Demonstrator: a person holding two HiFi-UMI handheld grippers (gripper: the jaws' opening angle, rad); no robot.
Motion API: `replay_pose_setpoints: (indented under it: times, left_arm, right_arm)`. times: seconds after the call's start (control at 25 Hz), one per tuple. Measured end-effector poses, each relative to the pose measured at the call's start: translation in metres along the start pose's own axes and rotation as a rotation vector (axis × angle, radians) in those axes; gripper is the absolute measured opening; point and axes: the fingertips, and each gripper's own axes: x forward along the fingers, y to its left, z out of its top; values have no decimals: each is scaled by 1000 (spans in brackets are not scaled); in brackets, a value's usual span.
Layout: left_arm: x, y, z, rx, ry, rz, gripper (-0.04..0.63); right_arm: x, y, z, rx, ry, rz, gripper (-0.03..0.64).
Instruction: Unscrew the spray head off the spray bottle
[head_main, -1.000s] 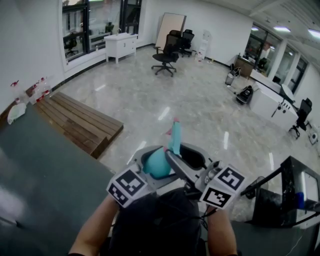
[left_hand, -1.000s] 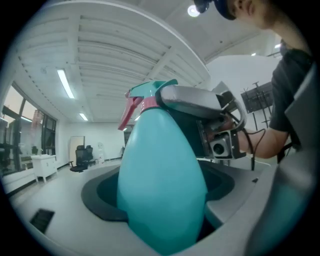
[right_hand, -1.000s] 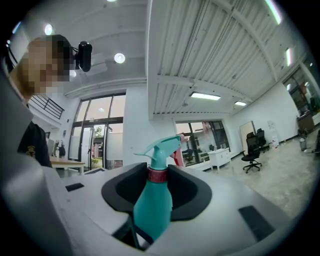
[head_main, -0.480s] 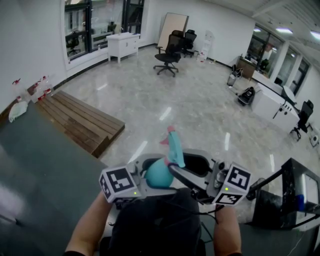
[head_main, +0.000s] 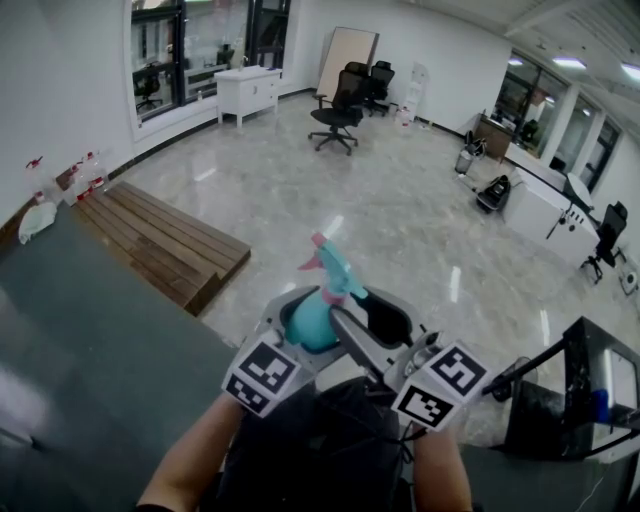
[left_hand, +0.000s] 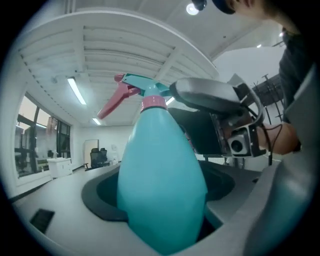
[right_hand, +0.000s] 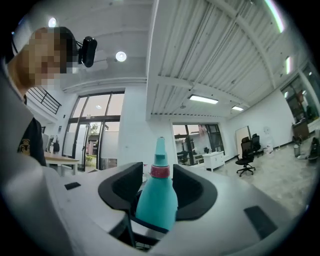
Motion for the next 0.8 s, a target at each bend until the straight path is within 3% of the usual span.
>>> replay_pose_setpoints:
  times: [0.24,0.44,0.6,0.8]
  left_arm:
    - [4,0,-7,22,41,56,428]
    - [0,-5,-8,32,45,16,428]
    - [-4,-12,-2,11,22,-92,428]
    - [-16,-39,12,-33,-40,-315,428]
  right_arm:
    - [5,-3,-3,-37,24,-91,156]
    - [7,-3,-5,-59,38,-69,141]
    - [7,2,-1,-62,41,23,141]
    - [-6,16,5,-45,24,238,141]
